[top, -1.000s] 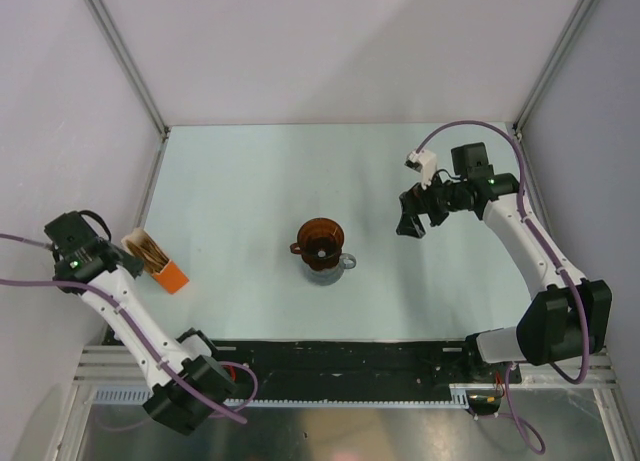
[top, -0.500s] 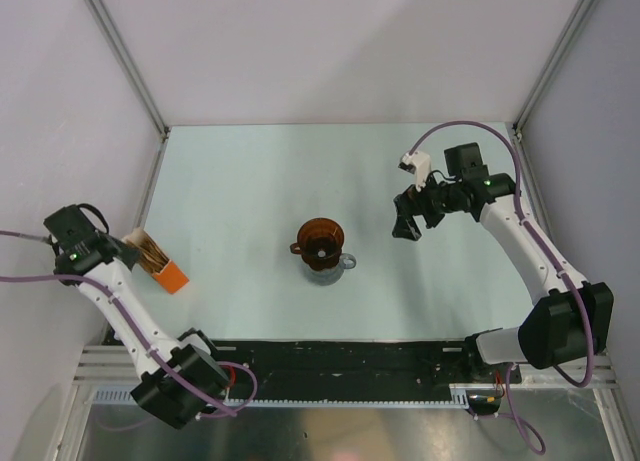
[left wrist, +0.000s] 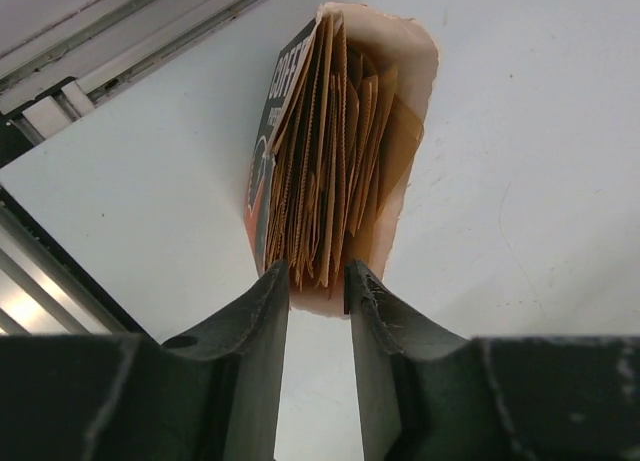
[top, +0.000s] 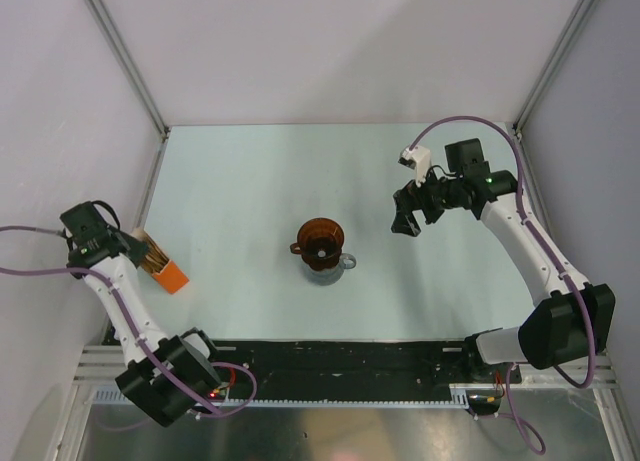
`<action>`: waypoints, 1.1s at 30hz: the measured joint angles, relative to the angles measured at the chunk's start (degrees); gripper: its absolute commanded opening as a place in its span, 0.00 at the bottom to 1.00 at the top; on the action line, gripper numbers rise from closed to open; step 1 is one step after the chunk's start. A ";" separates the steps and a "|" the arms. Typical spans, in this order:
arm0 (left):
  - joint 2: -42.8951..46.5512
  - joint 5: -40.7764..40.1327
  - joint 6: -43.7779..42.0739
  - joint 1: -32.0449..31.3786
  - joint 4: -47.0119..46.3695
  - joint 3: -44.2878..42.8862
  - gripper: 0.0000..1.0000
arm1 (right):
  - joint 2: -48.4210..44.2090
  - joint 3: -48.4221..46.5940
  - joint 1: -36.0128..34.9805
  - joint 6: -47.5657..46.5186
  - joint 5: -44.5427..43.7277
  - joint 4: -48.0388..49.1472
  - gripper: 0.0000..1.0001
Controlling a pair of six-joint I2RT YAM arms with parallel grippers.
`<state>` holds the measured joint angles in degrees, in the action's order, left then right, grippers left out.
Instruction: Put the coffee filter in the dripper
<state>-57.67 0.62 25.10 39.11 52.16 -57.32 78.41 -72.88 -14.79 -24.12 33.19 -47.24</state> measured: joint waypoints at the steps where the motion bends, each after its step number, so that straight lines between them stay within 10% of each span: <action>1: -0.15 0.02 0.13 -0.15 -0.76 0.35 0.35 | 0.00 0.00 0.00 0.00 0.00 0.00 0.99; 18: -3.19 0.66 1.46 -1.44 -7.10 2.91 0.02 | 0.90 -1.60 -0.17 -0.07 -0.22 -0.94 1.00; 33: -0.02 0.87 3.04 -2.43 -6.95 2.89 0.00 | 1.81 -2.38 -0.52 -0.09 -0.44 -1.11 1.00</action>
<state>-57.69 1.50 28.14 36.69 45.21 -54.43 80.23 -75.26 -15.31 -24.21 32.75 -48.36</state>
